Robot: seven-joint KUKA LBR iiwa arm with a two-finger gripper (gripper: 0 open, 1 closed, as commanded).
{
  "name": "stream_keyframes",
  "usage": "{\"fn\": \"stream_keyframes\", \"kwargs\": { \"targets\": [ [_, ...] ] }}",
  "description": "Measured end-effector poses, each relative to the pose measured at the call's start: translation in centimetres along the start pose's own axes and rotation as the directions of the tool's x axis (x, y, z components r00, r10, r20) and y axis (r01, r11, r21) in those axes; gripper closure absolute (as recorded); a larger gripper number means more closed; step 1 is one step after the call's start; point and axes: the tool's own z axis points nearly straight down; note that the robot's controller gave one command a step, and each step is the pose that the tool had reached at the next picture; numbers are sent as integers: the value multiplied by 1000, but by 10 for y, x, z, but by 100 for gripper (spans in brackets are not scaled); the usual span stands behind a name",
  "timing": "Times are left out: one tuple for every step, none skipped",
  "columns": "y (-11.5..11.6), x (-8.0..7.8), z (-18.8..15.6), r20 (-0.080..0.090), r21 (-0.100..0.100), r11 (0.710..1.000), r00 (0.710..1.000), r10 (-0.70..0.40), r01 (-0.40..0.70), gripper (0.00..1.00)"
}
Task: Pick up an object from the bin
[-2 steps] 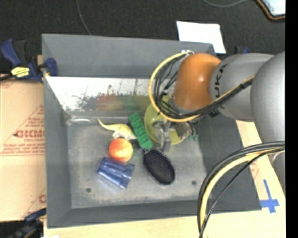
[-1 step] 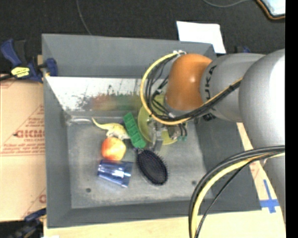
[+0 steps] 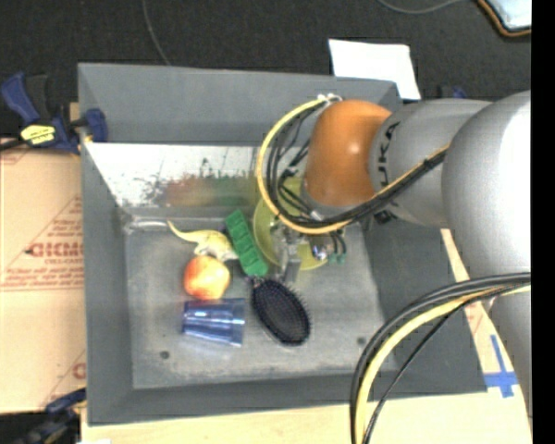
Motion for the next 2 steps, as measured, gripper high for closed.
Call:
{"fn": "stream_keyframes", "kwargs": {
  "targets": [
    [54, -5, 0, 4, -2, 999, 999, 44, -44, 100],
    [51, 2, -1, 8, 0, 999, 999, 33, -33, 100]
  ]
}}
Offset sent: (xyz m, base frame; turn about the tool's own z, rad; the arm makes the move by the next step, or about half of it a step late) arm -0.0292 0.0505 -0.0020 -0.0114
